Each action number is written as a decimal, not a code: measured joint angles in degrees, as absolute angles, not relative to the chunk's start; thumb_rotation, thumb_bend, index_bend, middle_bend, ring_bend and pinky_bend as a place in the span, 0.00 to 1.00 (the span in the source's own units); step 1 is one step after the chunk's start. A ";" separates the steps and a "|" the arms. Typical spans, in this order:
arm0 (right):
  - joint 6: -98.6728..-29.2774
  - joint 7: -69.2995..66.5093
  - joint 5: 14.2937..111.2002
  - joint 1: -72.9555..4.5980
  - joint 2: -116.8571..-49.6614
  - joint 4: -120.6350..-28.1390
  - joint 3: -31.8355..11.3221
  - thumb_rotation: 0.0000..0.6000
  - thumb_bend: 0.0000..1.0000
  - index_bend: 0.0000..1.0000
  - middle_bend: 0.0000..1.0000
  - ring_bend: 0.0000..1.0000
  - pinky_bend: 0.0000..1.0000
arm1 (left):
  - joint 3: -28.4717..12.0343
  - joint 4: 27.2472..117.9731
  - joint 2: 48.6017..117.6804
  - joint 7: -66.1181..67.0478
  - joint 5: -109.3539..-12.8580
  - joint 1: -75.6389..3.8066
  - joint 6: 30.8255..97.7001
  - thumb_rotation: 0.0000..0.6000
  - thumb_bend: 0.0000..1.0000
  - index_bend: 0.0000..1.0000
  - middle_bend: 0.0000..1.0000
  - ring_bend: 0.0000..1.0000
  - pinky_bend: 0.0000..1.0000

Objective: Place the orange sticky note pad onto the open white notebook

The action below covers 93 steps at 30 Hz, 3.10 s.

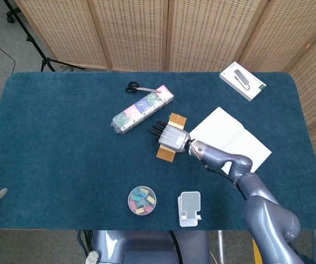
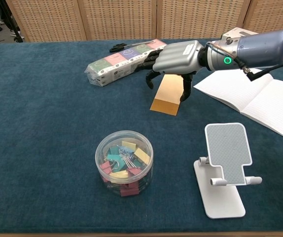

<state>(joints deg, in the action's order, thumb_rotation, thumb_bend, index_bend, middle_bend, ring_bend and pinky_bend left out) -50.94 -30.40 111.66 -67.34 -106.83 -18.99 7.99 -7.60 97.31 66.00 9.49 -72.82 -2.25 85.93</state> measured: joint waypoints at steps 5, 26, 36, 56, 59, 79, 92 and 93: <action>-51.64 -30.49 111.64 -67.68 -108.42 -14.92 9.30 1.00 0.05 0.30 0.00 0.00 0.00 | -7.61 97.18 65.97 9.39 -72.65 -2.31 85.81 1.00 0.00 0.00 0.00 0.00 0.00; -48.54 -29.89 110.56 -68.08 -111.12 -10.54 13.01 1.00 0.03 0.30 0.00 0.00 0.00 | -7.63 97.30 65.78 8.66 -72.23 -2.40 85.63 1.00 0.00 0.00 0.00 0.00 0.00; -49.29 -31.02 109.81 -66.55 -111.51 -9.69 13.95 1.00 0.13 0.45 0.00 0.00 0.00 | -7.55 97.21 65.70 8.68 -72.09 -2.58 85.28 1.00 0.00 0.00 0.00 0.00 0.00; -57.79 -30.37 106.53 -64.16 -109.30 -8.67 12.40 1.00 0.21 0.48 0.00 0.00 0.00 | -6.95 97.66 65.23 7.77 -73.19 -2.43 85.45 1.00 0.00 0.00 0.00 0.00 0.00; -60.57 -29.20 105.84 -63.96 -106.99 -9.29 11.75 1.00 0.21 0.48 0.00 0.00 0.00 | -6.63 97.78 64.96 7.19 -73.88 -2.28 85.57 1.00 0.00 0.00 0.00 0.00 0.00; -59.59 -8.70 97.18 -54.55 -80.34 -27.04 7.50 1.00 0.21 0.48 0.00 0.00 0.00 | -4.37 98.13 64.48 6.46 -77.57 -3.29 83.11 1.00 0.00 0.00 0.00 0.00 0.00; -47.36 -1.00 93.27 -48.75 -75.87 -41.08 8.65 1.00 0.21 0.48 0.00 0.00 0.00 | -4.06 98.73 64.55 7.30 -78.27 -3.50 83.45 1.00 0.00 0.00 0.00 0.00 0.00; -47.24 -0.67 93.37 -48.54 -76.07 -41.64 8.76 1.00 0.21 0.48 0.00 0.00 0.00 | -4.07 98.72 64.56 7.32 -78.22 -3.50 83.46 1.00 0.00 0.00 0.00 0.00 0.00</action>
<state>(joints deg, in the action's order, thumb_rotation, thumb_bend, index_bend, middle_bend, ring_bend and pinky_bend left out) -47.24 -0.67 93.37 -48.54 -76.07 -41.64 8.76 -4.07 98.72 64.56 7.32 -78.22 -3.50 83.46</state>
